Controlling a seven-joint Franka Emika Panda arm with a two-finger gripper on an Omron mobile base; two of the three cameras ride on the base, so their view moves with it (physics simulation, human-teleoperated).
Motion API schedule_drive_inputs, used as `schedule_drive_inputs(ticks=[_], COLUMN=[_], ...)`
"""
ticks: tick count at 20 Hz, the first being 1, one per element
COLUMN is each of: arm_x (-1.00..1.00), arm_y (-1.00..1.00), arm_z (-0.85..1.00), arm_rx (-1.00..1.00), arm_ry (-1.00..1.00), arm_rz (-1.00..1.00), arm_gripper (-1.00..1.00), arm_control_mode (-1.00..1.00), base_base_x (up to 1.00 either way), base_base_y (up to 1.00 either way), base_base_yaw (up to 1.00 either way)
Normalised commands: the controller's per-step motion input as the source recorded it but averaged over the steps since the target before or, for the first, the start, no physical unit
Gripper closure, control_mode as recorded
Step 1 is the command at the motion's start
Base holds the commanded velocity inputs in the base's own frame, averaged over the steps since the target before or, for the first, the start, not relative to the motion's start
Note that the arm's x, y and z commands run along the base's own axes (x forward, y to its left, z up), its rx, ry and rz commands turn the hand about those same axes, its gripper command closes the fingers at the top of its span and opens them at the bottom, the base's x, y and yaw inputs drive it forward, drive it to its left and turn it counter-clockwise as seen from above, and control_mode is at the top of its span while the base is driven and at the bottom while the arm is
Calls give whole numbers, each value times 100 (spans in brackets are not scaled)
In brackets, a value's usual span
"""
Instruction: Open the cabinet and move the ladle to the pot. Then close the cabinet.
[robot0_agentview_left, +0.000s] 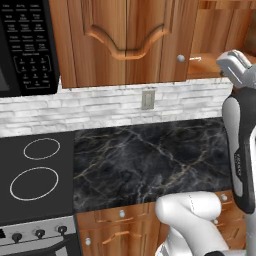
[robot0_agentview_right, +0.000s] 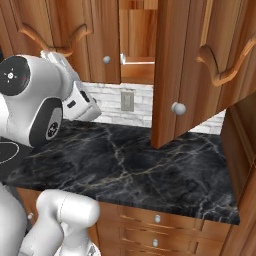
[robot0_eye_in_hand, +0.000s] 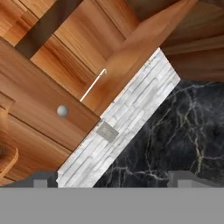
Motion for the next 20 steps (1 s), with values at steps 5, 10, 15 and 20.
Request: schedule_drive_inputs(ticks=[5, 10, 15, 20], arm_x=[17, 2, 12, 22], arm_y=[28, 2, 0, 0], arm_z=[0, 0, 0, 2], arm_rx=[0, 4, 7, 4], arm_ry=[-4, -18, -17, -7], arm_rz=[22, 14, 10, 9], arm_gripper=[-100, -100, -100, -100], arm_control_mode=[-100, -100, -100, -100], base_base_x=[0, 0, 0, 0], base_base_y=[0, 0, 0, 0], base_base_yaw=[0, 0, 0, 0])
